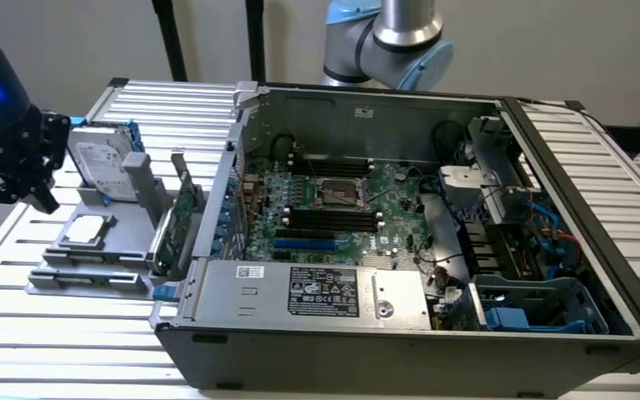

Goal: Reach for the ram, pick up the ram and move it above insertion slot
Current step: 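Pick up the ram and move it above insertion slot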

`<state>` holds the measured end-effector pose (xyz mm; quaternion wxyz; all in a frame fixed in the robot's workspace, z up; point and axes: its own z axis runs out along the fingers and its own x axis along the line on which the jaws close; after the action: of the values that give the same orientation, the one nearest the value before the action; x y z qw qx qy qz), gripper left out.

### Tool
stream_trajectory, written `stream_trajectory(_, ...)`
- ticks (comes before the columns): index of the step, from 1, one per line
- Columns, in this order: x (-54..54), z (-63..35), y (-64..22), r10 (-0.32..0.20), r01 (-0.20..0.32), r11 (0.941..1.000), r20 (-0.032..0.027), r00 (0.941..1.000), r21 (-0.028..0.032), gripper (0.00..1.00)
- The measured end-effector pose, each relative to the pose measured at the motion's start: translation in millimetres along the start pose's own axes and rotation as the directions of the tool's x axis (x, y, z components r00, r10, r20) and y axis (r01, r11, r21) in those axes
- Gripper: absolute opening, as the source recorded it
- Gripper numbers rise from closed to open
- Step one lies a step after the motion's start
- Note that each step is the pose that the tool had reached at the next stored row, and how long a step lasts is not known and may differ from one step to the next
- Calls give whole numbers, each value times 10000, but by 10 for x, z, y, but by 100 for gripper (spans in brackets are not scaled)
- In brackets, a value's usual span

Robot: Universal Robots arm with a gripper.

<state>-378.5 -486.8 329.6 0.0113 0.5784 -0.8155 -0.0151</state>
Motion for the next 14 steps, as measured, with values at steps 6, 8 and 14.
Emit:
stream_trajectory(6, 0, 35, -1, -1082, 1082, 9941, -36, 9941, 18, 11)
stream_trajectory(8, 0, 50, -2, -1455, 1455, 9893, -42, 9894, 52, 11)
stream_trajectory(14, 0, 66, -4, -2060, 2060, 9782, -34, 9785, 259, 11)
